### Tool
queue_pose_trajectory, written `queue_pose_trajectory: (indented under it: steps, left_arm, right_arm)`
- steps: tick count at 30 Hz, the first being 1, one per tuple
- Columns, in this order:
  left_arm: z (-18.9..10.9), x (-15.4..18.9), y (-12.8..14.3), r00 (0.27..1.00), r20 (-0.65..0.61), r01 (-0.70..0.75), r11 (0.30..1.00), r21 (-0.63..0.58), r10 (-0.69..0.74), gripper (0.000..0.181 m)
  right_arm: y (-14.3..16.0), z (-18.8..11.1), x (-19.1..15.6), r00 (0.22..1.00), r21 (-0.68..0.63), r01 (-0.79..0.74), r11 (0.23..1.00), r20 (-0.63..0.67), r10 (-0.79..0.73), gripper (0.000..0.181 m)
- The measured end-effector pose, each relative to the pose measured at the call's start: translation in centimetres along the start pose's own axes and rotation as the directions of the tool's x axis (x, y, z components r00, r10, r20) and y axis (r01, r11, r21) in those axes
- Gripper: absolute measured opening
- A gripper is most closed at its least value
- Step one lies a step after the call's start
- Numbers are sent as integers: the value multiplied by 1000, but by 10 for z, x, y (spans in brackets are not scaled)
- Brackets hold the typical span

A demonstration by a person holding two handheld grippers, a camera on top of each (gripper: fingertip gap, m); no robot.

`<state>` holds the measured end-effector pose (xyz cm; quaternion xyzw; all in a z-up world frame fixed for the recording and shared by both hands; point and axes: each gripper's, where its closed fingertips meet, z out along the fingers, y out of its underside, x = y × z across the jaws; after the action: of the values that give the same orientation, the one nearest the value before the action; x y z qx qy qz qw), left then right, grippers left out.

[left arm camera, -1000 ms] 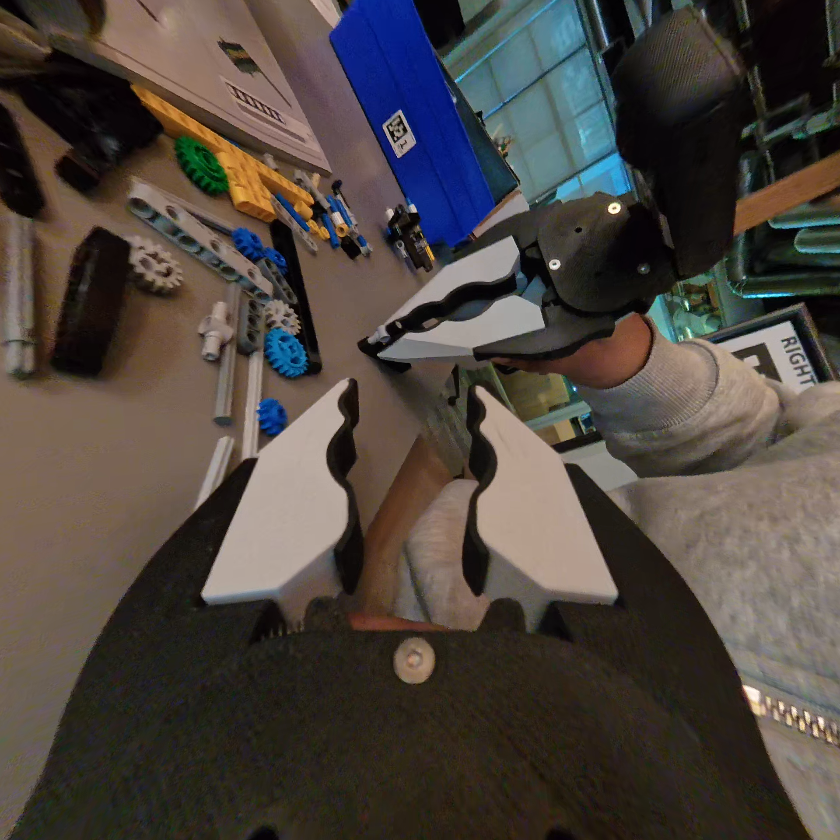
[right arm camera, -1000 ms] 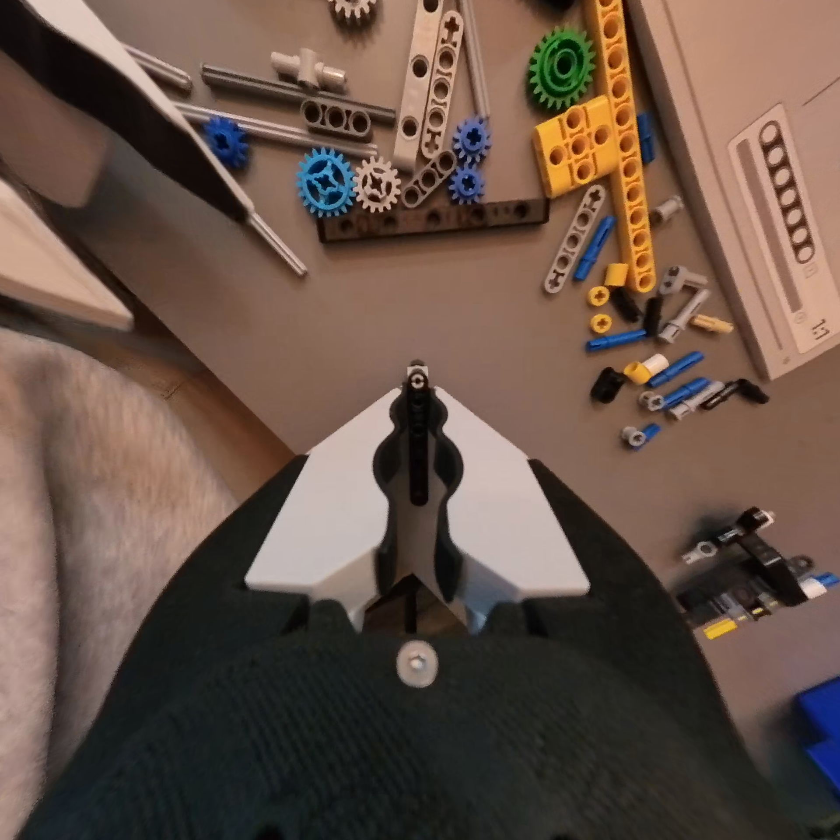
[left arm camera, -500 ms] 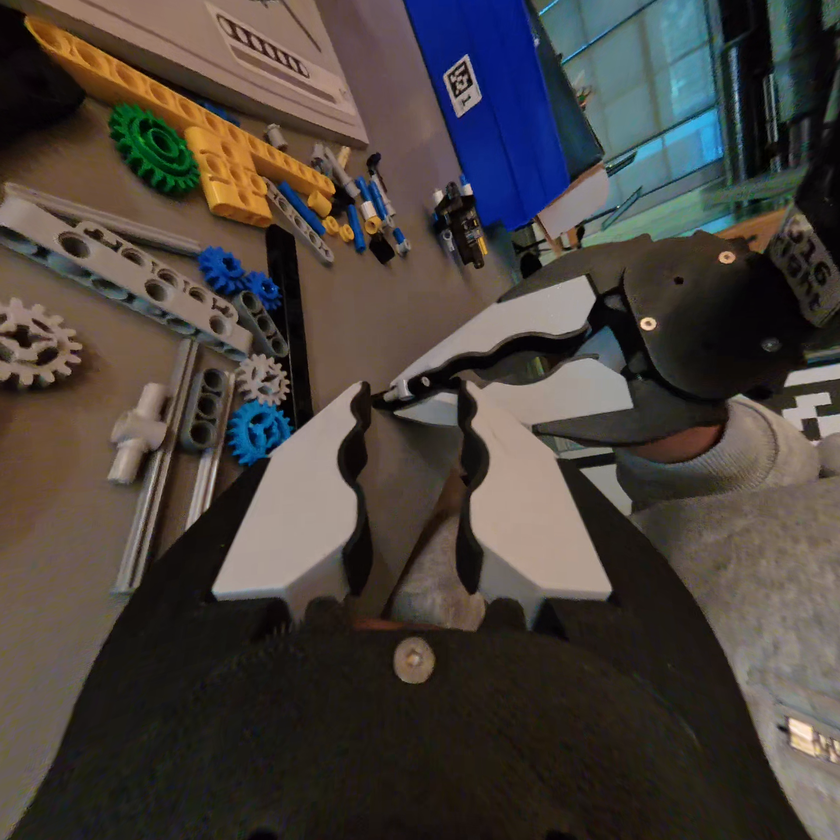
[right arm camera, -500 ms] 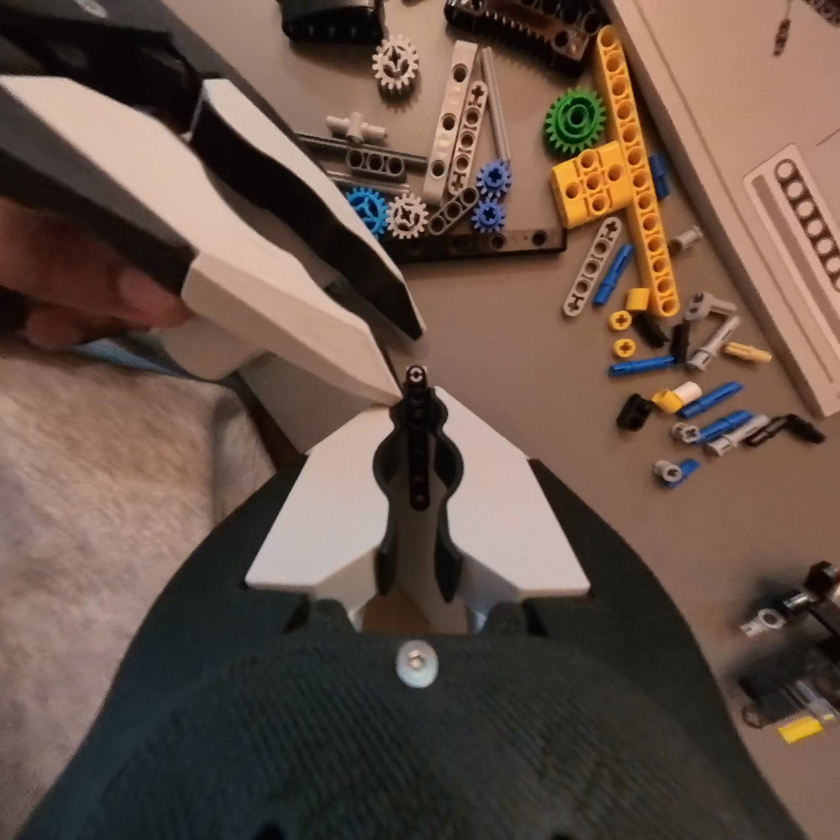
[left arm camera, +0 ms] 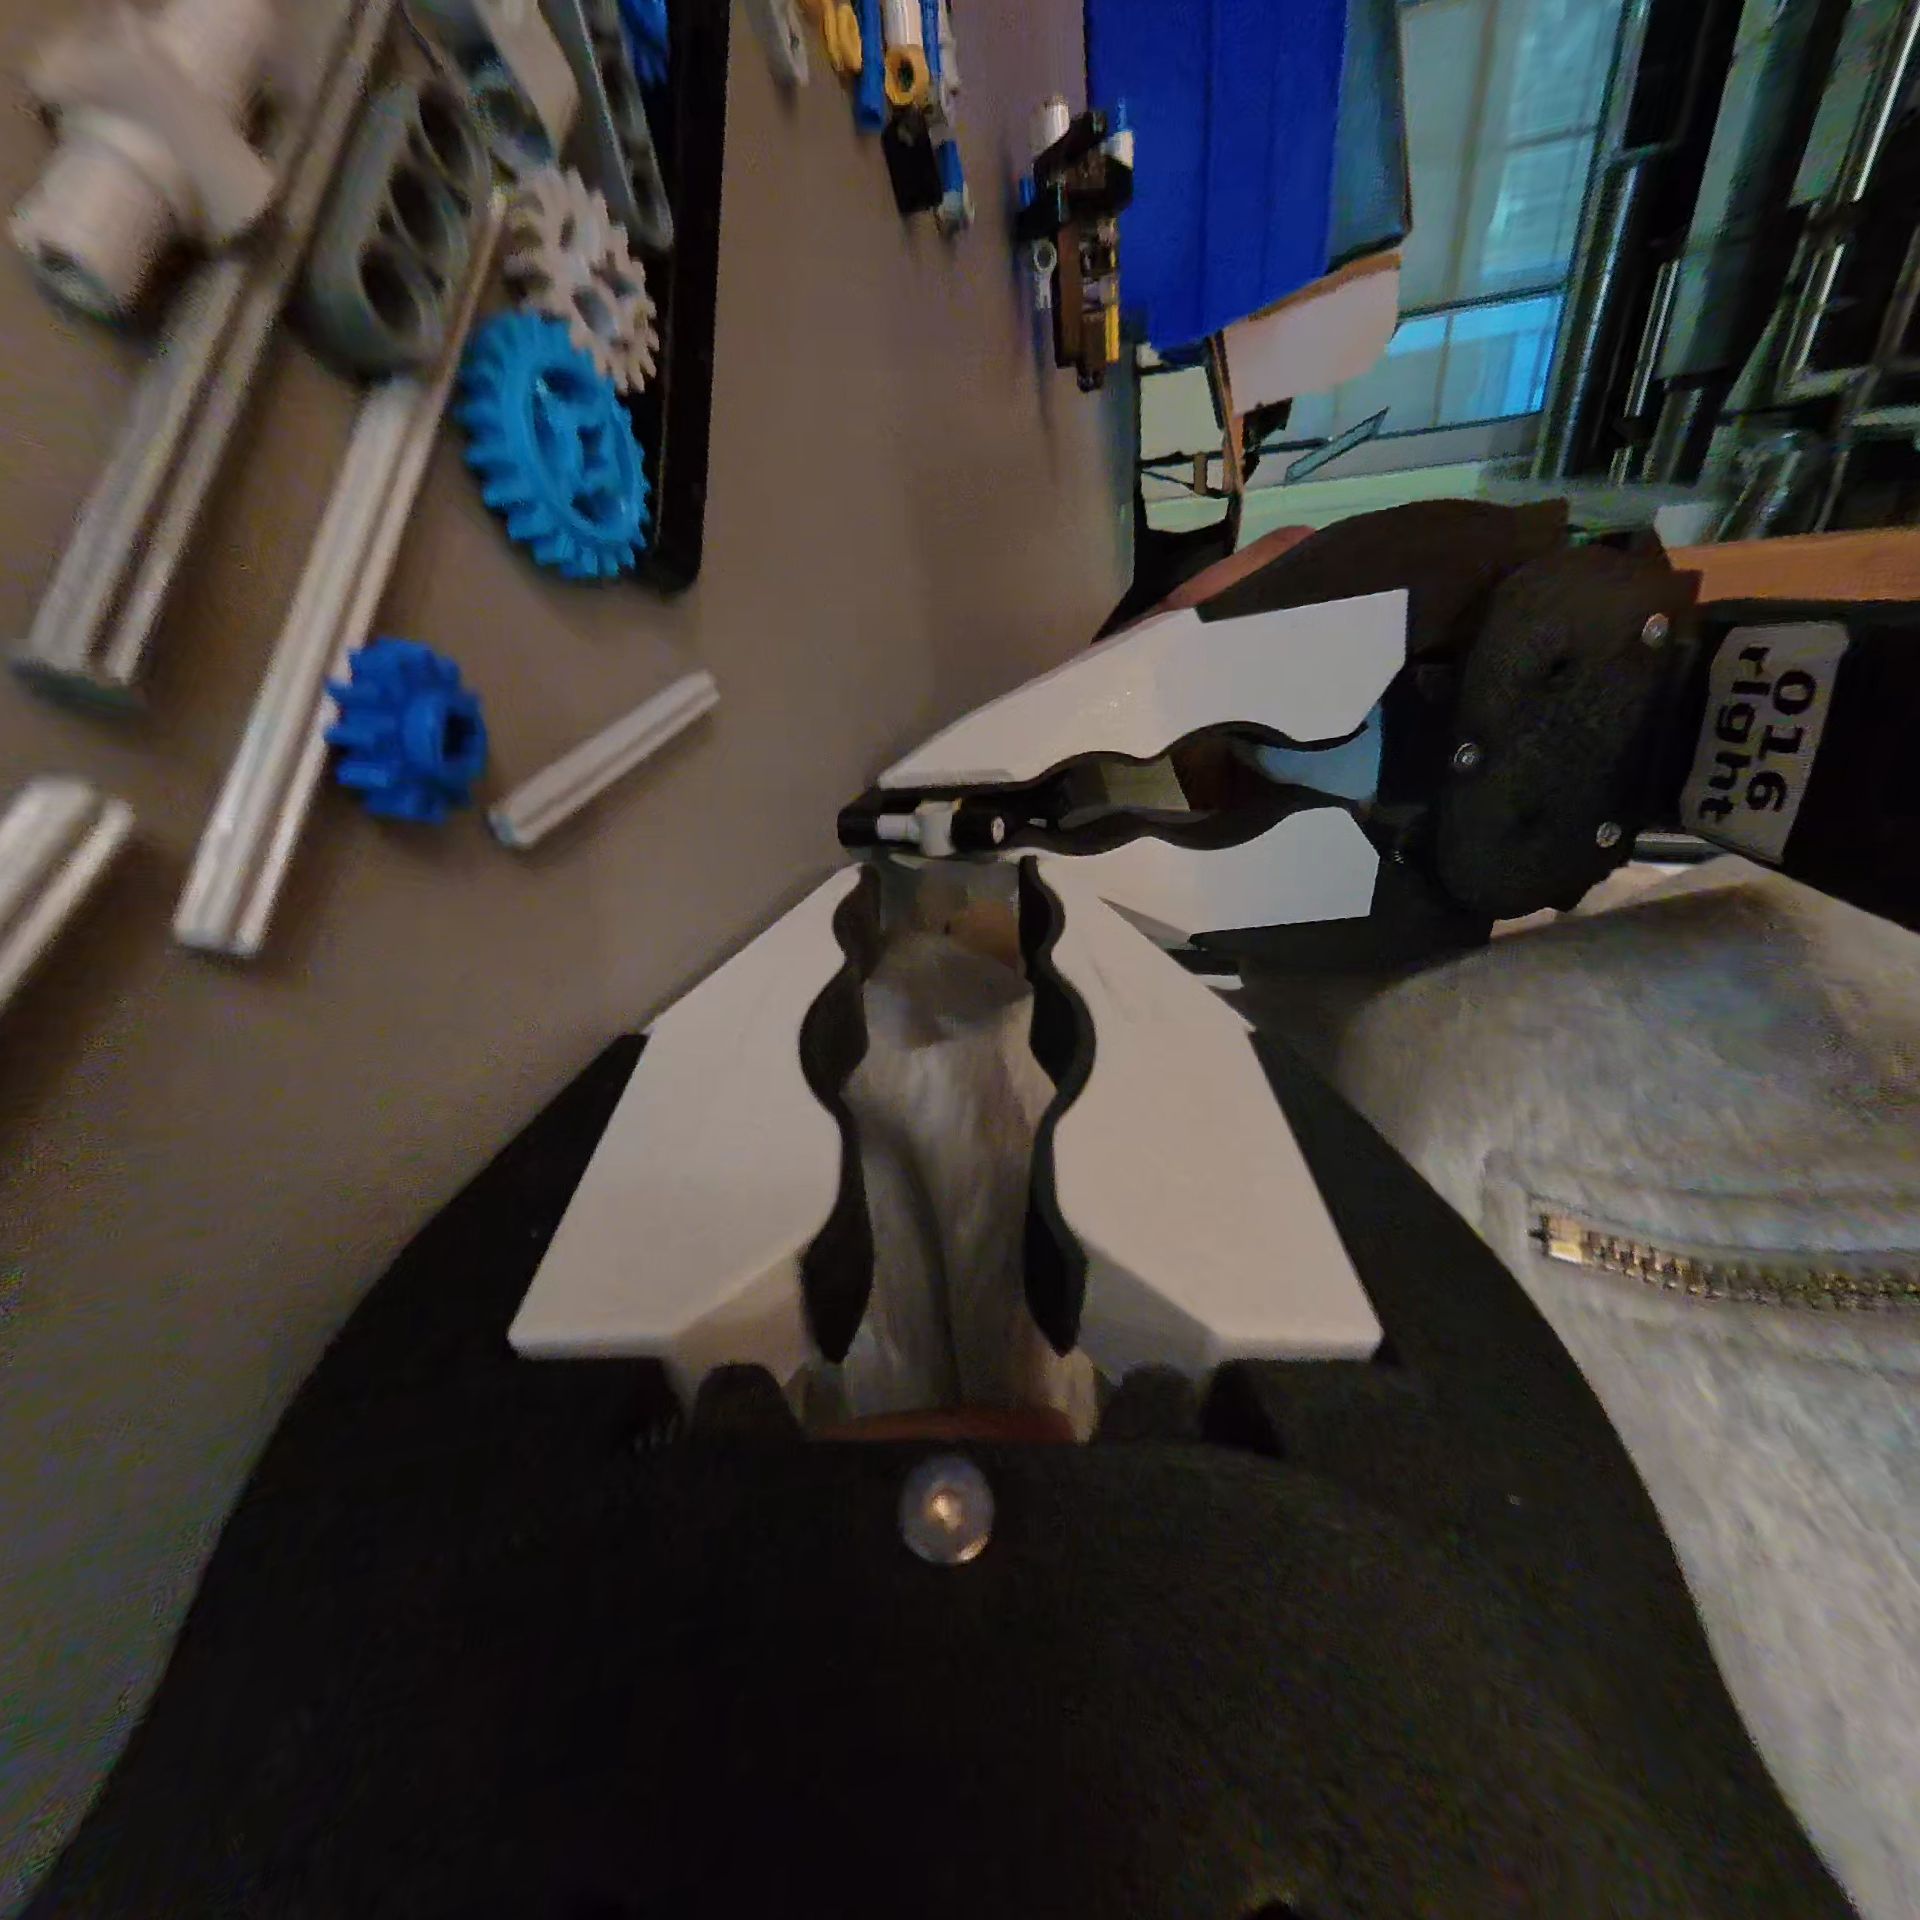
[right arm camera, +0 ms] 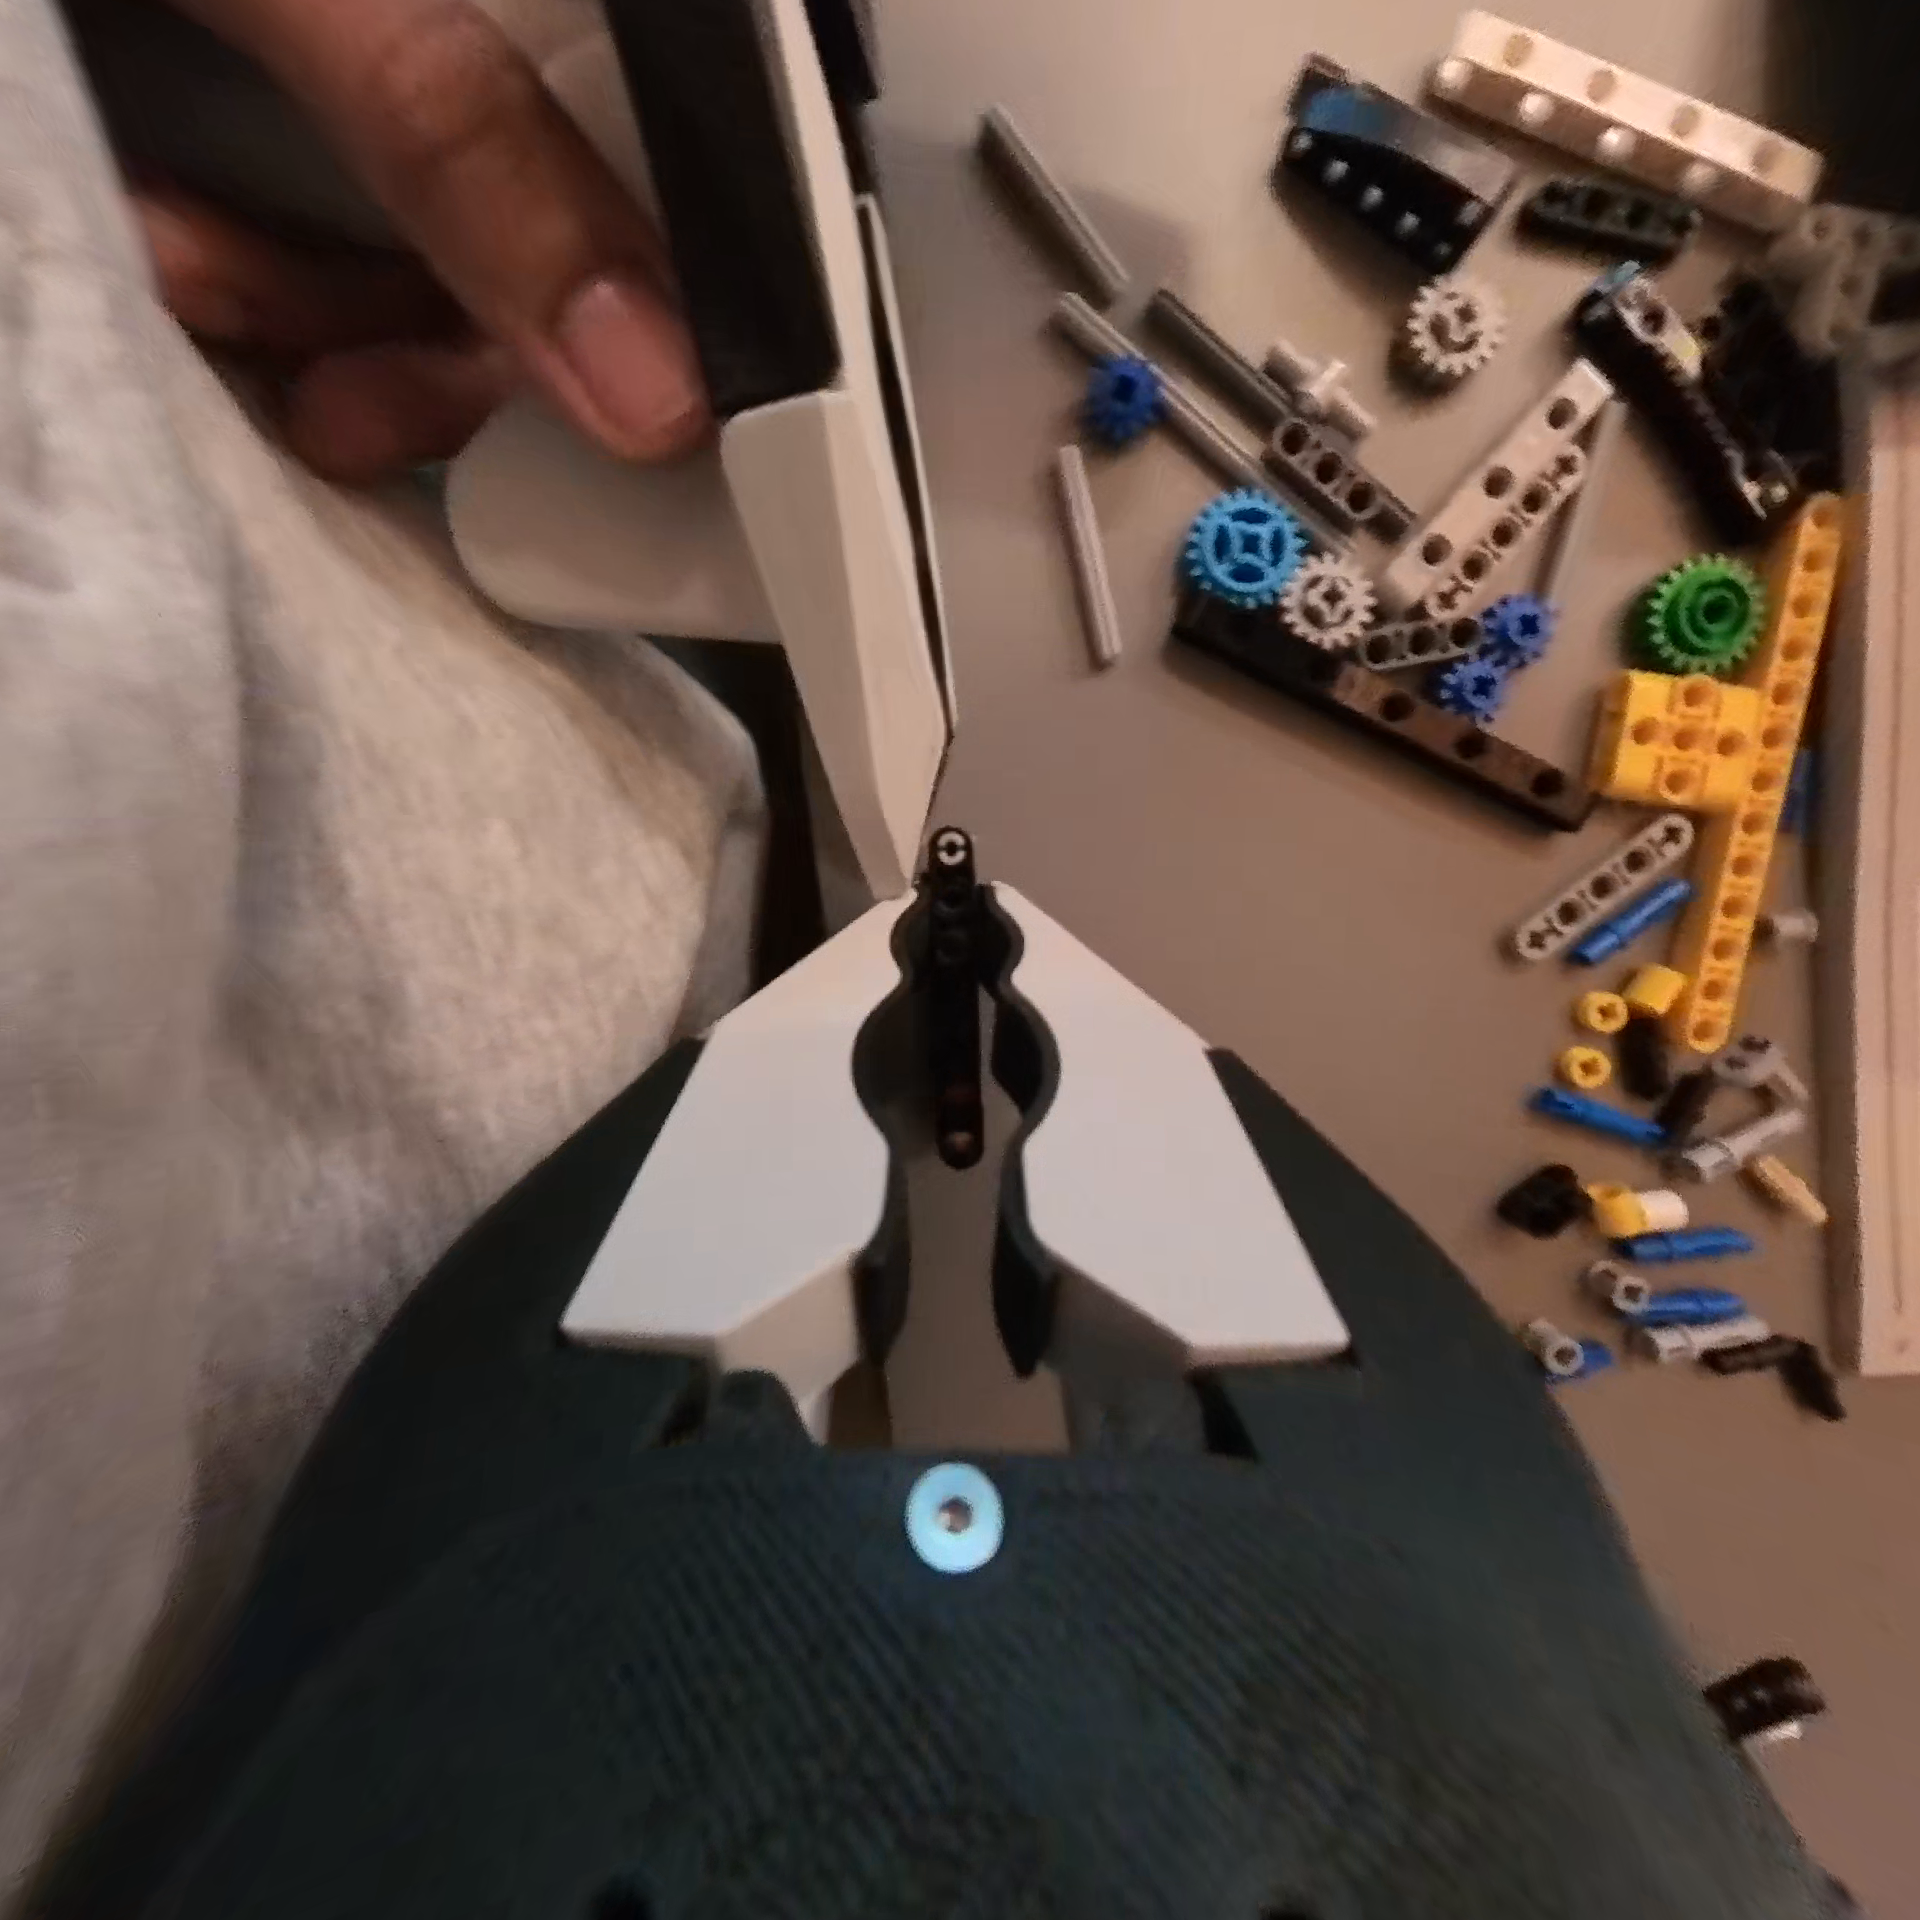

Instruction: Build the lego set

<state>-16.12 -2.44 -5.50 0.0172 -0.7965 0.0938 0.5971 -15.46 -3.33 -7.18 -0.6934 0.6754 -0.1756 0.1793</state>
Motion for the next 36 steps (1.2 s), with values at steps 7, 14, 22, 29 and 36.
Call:
queue_pose_trajectory:
  steps: [7, 14, 22, 29, 36]
  left_arm:
    - [-6, 1, 14, 1000, -1, 24, 1000, -2, -24, 28]
    - [-8, 0, 20, 1000, 3, 25, 1000, -1, -25, 25]
    - [-7, 2, 19, 1000, -23, 19, 1000, 24, -19, 20]
    - [-6, 2, 18, 999, -21, 32, 999, 40, -32, 20]
    - [-6, 2, 17, 998, -20, 64, 997, 48, -63, 20]
  right_arm:
    - [-3, 1, -20, 990, 45, 133, 990, 42, -135, 5]
    - [-4, 1, -24, 985, 64, 159, 985, 51, -162, 5]
    - [-4, 1, -24, 980, 86, 185, 979, 56, -190, 5]
    - [-4, 1, -24, 979, 87, 188, 978, 65, -193, 5]
    - [-4, 2, -24, 974, 94, 209, 973, 67, -215, 6]
